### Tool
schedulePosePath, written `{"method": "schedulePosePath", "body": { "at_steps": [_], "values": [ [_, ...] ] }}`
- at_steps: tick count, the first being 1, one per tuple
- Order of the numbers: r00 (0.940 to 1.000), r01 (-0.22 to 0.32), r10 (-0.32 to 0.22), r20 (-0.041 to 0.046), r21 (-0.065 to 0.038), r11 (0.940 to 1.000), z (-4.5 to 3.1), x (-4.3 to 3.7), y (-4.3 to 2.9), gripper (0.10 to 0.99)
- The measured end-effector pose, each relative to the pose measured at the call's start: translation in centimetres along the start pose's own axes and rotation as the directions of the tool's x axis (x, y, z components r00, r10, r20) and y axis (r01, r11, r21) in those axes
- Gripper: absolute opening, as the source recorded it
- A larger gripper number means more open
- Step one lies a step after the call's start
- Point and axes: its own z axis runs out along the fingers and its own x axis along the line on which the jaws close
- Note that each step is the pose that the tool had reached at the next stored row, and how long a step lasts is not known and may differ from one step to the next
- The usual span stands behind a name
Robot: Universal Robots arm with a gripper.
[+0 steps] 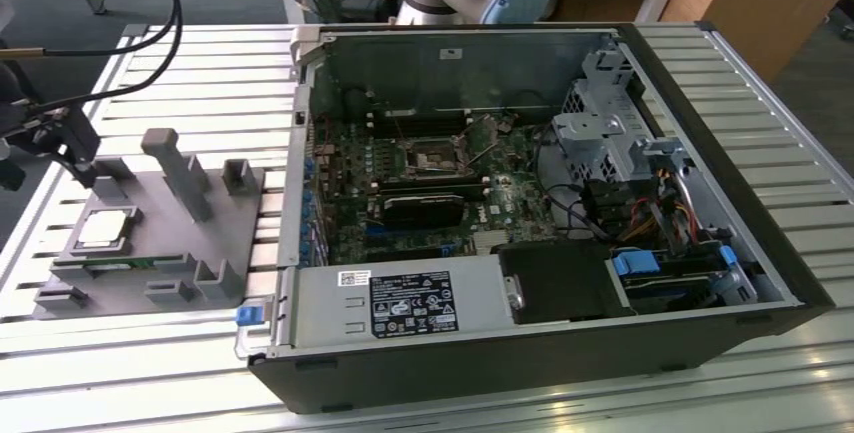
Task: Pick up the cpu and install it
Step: 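Pick up the cpu and move it towards the insertion slot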
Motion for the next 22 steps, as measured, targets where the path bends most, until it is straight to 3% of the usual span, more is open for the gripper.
{"method": "schedulePosePath", "body": {
  "at_steps": [10, 22],
  "values": [
    [1.0000, 0.000, 0.000, 0.0001, 0.000, 1.0000, 0.66, -0.01, -0.03, 0.761],
    [1.0000, 0.000, 0.000, 0.0000, 0.000, 1.0000, 2.17, -0.03, -0.23, 0.761]
  ]
}}
